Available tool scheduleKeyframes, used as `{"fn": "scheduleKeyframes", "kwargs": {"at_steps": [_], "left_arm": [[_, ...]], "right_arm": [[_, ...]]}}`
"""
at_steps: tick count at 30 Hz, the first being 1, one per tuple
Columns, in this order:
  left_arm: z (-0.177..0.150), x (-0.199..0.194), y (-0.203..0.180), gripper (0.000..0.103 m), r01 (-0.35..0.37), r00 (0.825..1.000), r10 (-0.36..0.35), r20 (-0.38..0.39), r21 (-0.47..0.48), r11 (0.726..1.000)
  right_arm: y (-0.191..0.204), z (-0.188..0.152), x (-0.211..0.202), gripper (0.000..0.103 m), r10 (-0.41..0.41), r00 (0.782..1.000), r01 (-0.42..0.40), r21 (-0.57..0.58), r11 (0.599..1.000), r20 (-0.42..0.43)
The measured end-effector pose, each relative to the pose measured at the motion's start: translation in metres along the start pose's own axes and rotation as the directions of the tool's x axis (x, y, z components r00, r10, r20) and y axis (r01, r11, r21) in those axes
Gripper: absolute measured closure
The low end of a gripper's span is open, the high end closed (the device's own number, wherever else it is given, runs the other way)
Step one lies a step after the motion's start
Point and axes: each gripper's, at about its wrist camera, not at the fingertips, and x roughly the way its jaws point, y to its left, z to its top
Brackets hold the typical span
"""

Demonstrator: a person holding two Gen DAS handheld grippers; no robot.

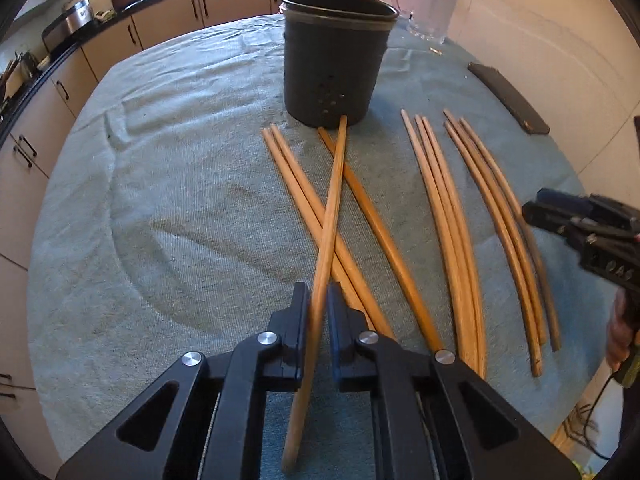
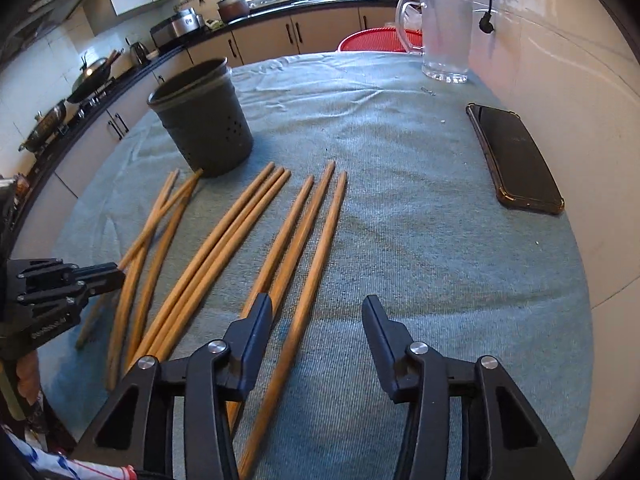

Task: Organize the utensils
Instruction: 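Close the left tool on one chopstick while the right tool grasps another, then lift both held chopsticks upright and carry them over the black holder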

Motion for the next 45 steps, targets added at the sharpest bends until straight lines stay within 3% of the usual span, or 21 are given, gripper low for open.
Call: {"fn": "scheduleKeyframes", "kwargs": {"at_steps": [3, 9, 16, 26, 29, 32, 34, 35, 37, 40, 45], "left_arm": [[-0.002, -0.001, 0.007, 0.094, 0.012, 1.000, -0.012, 0.000, -0.034, 0.999], [-0.010, -0.007, 0.033, 0.096, -0.002, 1.000, -0.002, -0.024, -0.154, 0.988], [-0.010, -0.011, 0.053, 0.095, -0.031, 0.997, 0.016, -0.072, -0.211, 0.977], [0.018, 0.002, 0.051, 0.087, -0.076, 0.986, 0.053, -0.156, -0.143, 0.987], [0.028, 0.007, 0.048, 0.079, -0.075, 0.981, 0.054, -0.187, -0.107, 0.991], [0.040, 0.016, 0.041, 0.064, -0.056, 0.973, 0.043, -0.229, -0.051, 0.997], [0.045, 0.019, 0.037, 0.063, -0.050, 0.968, 0.045, -0.245, -0.015, 0.999], [0.047, 0.020, 0.036, 0.065, -0.053, 0.968, 0.049, -0.245, -0.007, 0.999], [0.050, 0.021, 0.038, 0.097, -0.073, 0.973, 0.071, -0.219, -0.004, 0.997], [0.046, 0.016, 0.049, 0.096, -0.041, 0.982, 0.026, -0.186, -0.076, 0.996], [0.028, -0.009, 0.063, 0.097, -0.021, 0.996, 0.008, -0.090, -0.149, 0.989]], "right_arm": [[0.006, 0.001, 0.008, 0.058, -0.043, 0.999, 0.042, -0.034, 0.999, -0.021], [0.012, 0.002, 0.016, 0.081, -0.126, 0.991, 0.121, -0.098, 0.988, -0.048], [-0.009, 0.015, 0.018, 0.082, -0.102, 0.985, 0.094, -0.063, 0.994, -0.139], [0.005, 0.054, 0.045, 0.082, -0.183, 0.931, 0.127, -0.189, 0.974, -0.317], [0.008, 0.065, 0.053, 0.082, -0.199, 0.914, 0.123, -0.226, 0.966, -0.353], [0.009, 0.074, 0.061, 0.082, -0.202, 0.898, 0.108, -0.247, 0.963, -0.392], [0.009, 0.078, 0.064, 0.083, -0.192, 0.890, 0.087, -0.260, 0.962, -0.414], [0.009, 0.081, 0.067, 0.088, -0.187, 0.888, 0.074, -0.271, 0.960, -0.420], [0.011, 0.083, 0.069, 0.094, -0.165, 0.894, 0.047, -0.280, 0.959, -0.417], [0.013, 0.077, 0.065, 0.096, -0.153, 0.922, 0.044, -0.297, 0.954, -0.355], [-0.005, 0.067, 0.042, 0.096, -0.045, 0.965, -0.003, -0.181, 0.983, -0.260]]}}
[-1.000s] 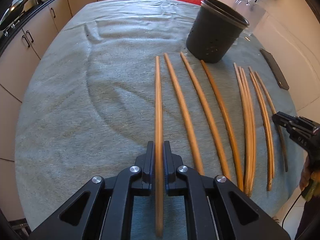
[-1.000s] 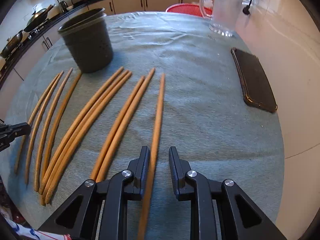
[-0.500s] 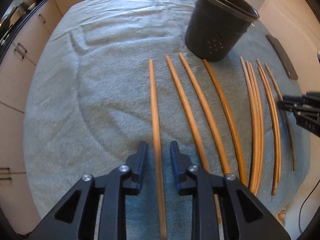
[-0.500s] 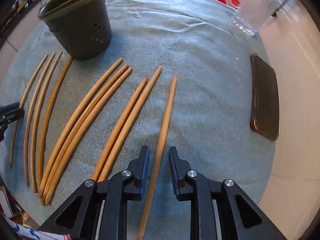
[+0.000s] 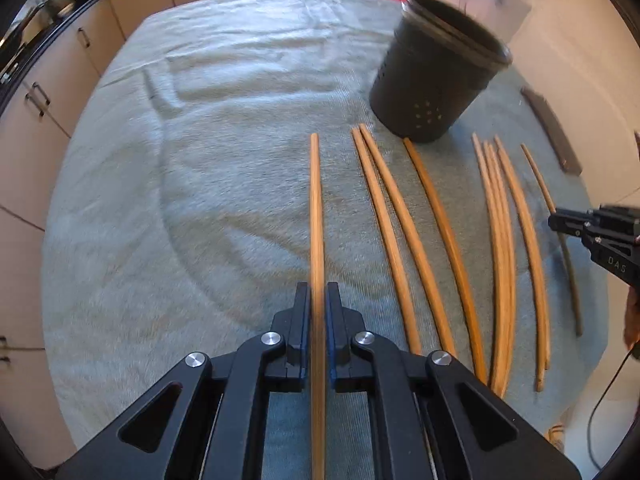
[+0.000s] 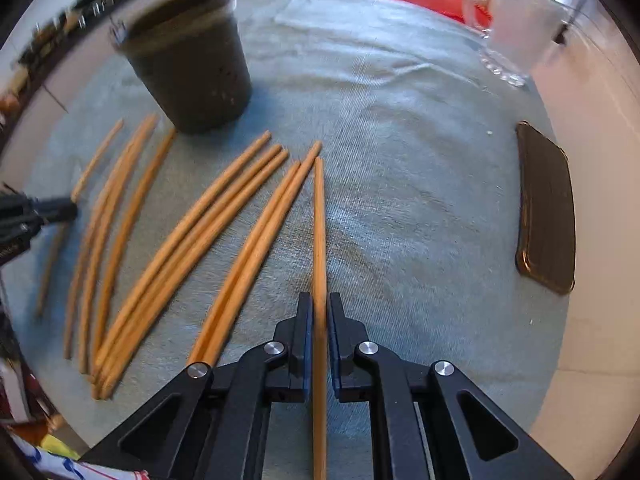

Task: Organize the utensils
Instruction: 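Lift both held chopsticks upright and carry them over the black holder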

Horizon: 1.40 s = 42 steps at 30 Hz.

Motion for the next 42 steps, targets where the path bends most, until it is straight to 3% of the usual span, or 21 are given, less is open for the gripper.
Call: {"fn": "scheduleKeyframes", "kwargs": {"at_steps": [4, 8, 16, 21, 25, 30, 32, 35, 37, 39, 42], "left_arm": [[-0.021, -0.030, 0.003, 0.097, -0.010, 0.994, 0.013, 0.111, -0.031, 0.999], [-0.044, -0.069, 0.002, 0.096, 0.002, 0.969, 0.013, 0.248, -0.059, 0.998], [-0.058, -0.117, -0.006, 0.096, 0.024, 0.885, 0.026, 0.465, -0.100, 0.995], [-0.040, -0.137, -0.013, 0.096, 0.075, 0.837, 0.001, 0.547, -0.116, 0.990], [-0.008, -0.154, -0.022, 0.096, 0.115, 0.789, -0.012, 0.614, -0.129, 0.985], [0.047, -0.169, -0.034, 0.096, 0.166, 0.693, -0.004, 0.721, -0.155, 0.974], [0.066, -0.170, -0.038, 0.096, 0.178, 0.670, -0.002, 0.742, -0.158, 0.971], [0.099, -0.165, -0.046, 0.096, 0.158, 0.634, 0.030, 0.773, -0.167, 0.973], [0.115, -0.158, -0.049, 0.096, 0.150, 0.626, 0.037, 0.779, -0.167, 0.975], [0.132, -0.144, -0.051, 0.096, 0.169, 0.630, 0.021, 0.777, -0.163, 0.972], [0.153, -0.117, -0.052, 0.096, 0.211, 0.651, -0.022, 0.759, -0.153, 0.965]], "right_arm": [[-0.001, -0.024, -0.031, 0.096, 0.055, 0.991, -0.060, 0.044, 0.997, 0.123], [0.002, -0.041, -0.057, 0.096, 0.091, 0.964, -0.113, 0.076, 0.991, 0.249], [0.020, -0.076, -0.102, 0.096, 0.081, 0.903, -0.131, 0.091, 0.987, 0.422], [0.026, -0.074, -0.130, 0.096, 0.086, 0.857, -0.148, 0.082, 0.986, 0.509], [0.030, -0.053, -0.164, 0.096, 0.118, 0.789, -0.201, 0.072, 0.977, 0.603], [0.037, -0.009, -0.193, 0.096, 0.124, 0.687, -0.245, 0.068, 0.967, 0.716], [0.041, 0.012, -0.199, 0.096, 0.119, 0.641, -0.258, 0.066, 0.964, 0.758], [0.047, 0.042, -0.199, 0.096, 0.111, 0.594, -0.266, 0.065, 0.962, 0.797], [0.049, 0.061, -0.195, 0.096, 0.100, 0.579, -0.263, 0.070, 0.962, 0.809], [0.049, 0.080, -0.186, 0.096, 0.097, 0.574, -0.265, 0.073, 0.961, 0.813], [0.045, 0.104, -0.171, 0.096, 0.090, 0.577, -0.277, 0.090, 0.957, 0.812]]}}
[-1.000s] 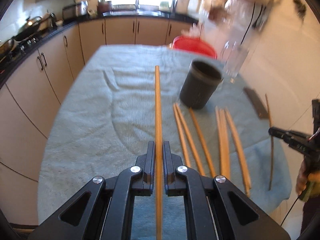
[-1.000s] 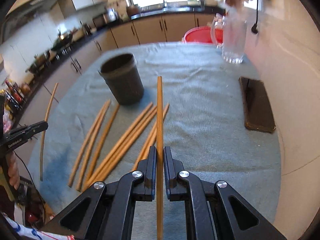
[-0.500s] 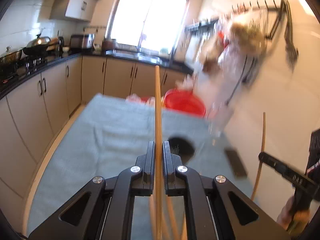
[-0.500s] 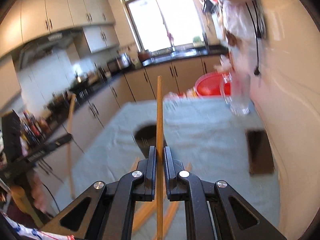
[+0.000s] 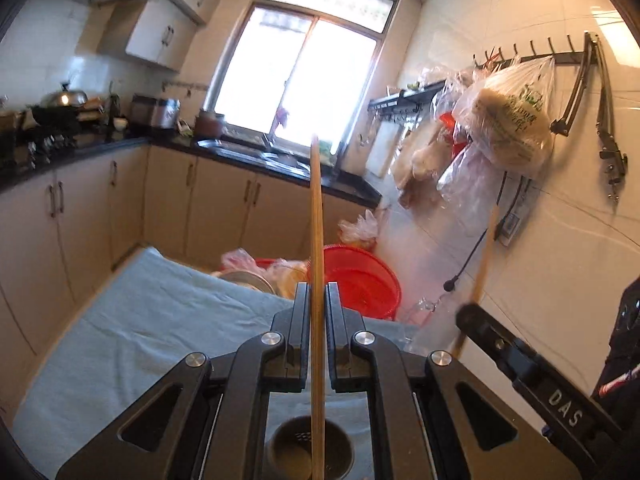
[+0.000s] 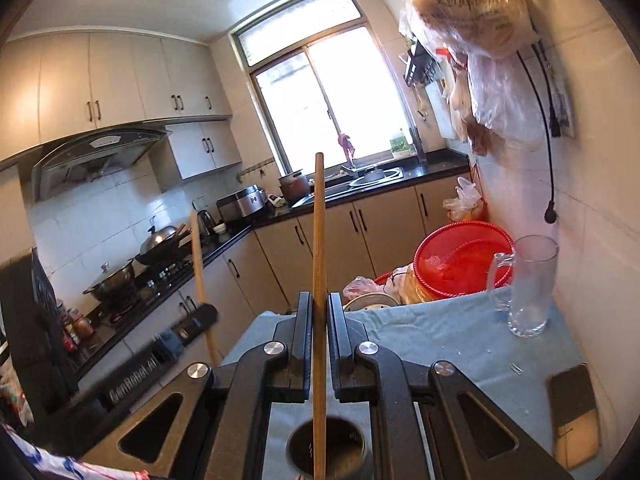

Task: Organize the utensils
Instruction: 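Lift both held chopsticks upright and carry them over the black holder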

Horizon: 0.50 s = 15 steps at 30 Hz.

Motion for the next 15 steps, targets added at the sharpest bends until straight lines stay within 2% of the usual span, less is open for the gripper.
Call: {"fn": "scheduleKeyframes", "kwargs": {"at_steps": [3, 6, 15], "left_arm": [[-0.008, 0.024, 0.005, 0.096, 0.012, 0.999, -0.012, -0.029, -0.017, 1.000], [-0.017, 0.043, 0.009, 0.097, -0.009, 0.998, 0.008, -0.062, -0.010, 1.000], [-0.035, 0.048, 0.016, 0.096, -0.058, 0.993, 0.058, -0.103, 0.010, 0.998]], "right_arm": [[-0.007, -0.001, 0.021, 0.096, -0.005, 1.000, 0.005, 0.022, 1.000, -0.002], [-0.013, -0.006, 0.036, 0.096, -0.018, 1.000, 0.018, 0.023, 1.000, -0.009], [-0.023, -0.039, 0.057, 0.095, -0.046, 0.994, 0.048, 0.015, 0.999, -0.103]]}}
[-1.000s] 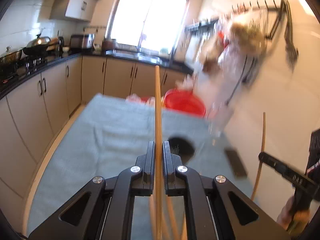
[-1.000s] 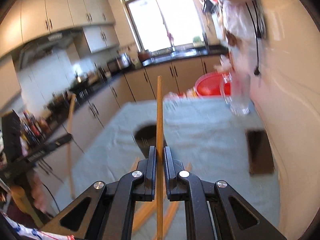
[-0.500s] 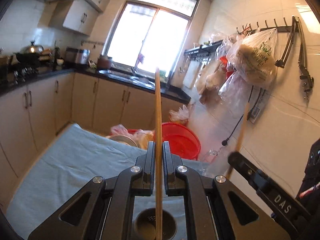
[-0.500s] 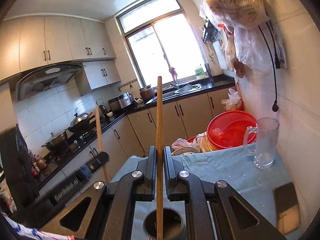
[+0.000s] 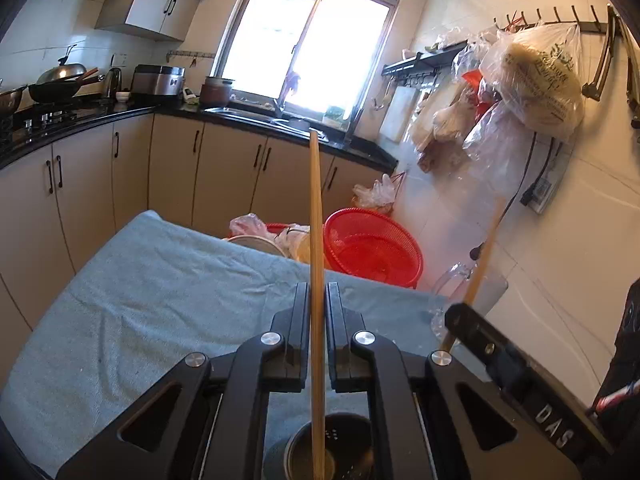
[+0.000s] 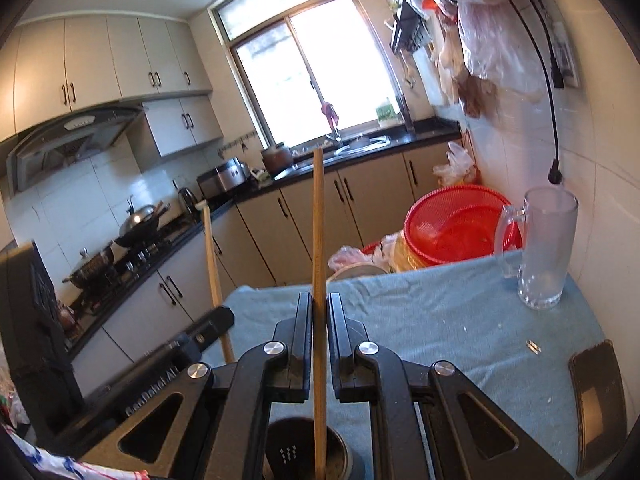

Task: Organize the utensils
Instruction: 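Lift both held chopsticks upright and carry them over the black holder, then open the left tool over the holder while the right tool releases its chopstick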

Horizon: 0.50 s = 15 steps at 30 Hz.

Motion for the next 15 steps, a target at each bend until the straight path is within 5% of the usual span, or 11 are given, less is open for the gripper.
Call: {"fn": "scheduleKeyframes", "kwargs": {"at_steps": [6, 10, 15], "left_arm": [[-0.004, -0.008, 0.003, 0.093, -0.018, 1.000, 0.018, -0.010, -0.007, 1.000], [-0.004, -0.018, 0.002, 0.079, -0.031, 1.000, 0.031, 0.001, -0.008, 0.999], [-0.004, -0.037, 0.003, 0.078, -0.043, 0.999, 0.043, 0.003, -0.007, 0.999]], "right_arm": [[-0.004, -0.011, -0.002, 0.093, -0.019, 0.999, 0.019, 0.005, 1.000, -0.031], [-0.002, -0.013, -0.005, 0.082, -0.017, 0.999, 0.017, 0.008, 1.000, -0.043], [0.006, -0.014, -0.014, 0.069, -0.021, 0.999, 0.021, -0.012, 1.000, -0.047]]}}
